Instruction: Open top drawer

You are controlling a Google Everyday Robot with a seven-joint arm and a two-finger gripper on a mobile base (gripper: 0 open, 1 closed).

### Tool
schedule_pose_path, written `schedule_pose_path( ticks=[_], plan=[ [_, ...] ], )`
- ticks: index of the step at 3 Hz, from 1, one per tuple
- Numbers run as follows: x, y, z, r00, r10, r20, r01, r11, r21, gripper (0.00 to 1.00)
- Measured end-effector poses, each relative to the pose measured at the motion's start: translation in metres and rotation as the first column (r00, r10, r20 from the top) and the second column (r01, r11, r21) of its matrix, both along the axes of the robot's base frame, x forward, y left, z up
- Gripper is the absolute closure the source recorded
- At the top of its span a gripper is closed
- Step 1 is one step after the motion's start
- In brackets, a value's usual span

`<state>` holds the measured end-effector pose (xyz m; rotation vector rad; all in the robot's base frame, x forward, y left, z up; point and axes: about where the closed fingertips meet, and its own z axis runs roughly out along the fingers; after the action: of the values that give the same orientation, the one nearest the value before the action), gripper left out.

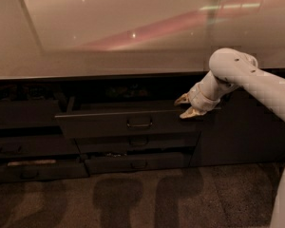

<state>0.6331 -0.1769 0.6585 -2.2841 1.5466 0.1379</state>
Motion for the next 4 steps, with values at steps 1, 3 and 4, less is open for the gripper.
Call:
schedule_pose_path(
  ticks=[1, 3, 4],
  plan=[
    [-0.017, 0.002, -0.004, 0.9999, 0.006, -0.009, -0.006, 1.000, 0.003, 1.00],
    [-0.029, 0.003, 0.000, 0.9999, 0.006, -0.012, -0.006, 1.000, 0.003, 1.00],
    [-0.030, 0.003, 0.004, 0.9999, 0.006, -0.011, -0.006, 1.000, 0.004, 1.00]
  ],
)
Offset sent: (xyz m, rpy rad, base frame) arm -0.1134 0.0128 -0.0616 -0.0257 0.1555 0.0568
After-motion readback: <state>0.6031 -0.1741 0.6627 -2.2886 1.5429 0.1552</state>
